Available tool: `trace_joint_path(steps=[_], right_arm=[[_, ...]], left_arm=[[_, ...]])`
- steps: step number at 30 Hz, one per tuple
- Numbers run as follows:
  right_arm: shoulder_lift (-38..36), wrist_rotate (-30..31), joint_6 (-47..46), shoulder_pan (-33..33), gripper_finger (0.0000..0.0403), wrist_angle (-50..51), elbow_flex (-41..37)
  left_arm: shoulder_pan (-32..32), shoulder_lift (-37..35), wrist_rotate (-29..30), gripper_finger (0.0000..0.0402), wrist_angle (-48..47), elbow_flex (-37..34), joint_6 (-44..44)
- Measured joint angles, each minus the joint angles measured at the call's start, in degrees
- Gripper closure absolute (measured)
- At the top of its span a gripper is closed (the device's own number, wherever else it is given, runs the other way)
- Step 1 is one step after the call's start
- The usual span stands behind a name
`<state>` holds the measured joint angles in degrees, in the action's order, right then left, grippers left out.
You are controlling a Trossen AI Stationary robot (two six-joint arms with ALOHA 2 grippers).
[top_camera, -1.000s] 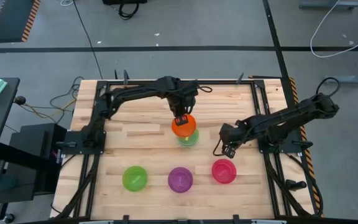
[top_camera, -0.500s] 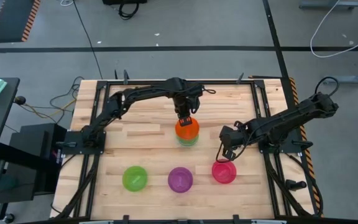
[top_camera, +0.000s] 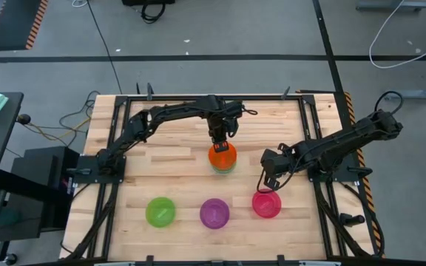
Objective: Nest bowls inside each other
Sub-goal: Stack the orange bowl on top of the yellow bowl
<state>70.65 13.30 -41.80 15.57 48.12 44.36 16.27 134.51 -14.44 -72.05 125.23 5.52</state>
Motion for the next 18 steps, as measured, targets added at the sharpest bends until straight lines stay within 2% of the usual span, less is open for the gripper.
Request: trace_joint_path(steps=[18], right_arm=[[0.0,0.44,0.87,0.0,0.0392,-0.32,0.04]], left_arm=[[0.28,2.43,-0.02,0.0394,0.07,-0.02,1.12]])
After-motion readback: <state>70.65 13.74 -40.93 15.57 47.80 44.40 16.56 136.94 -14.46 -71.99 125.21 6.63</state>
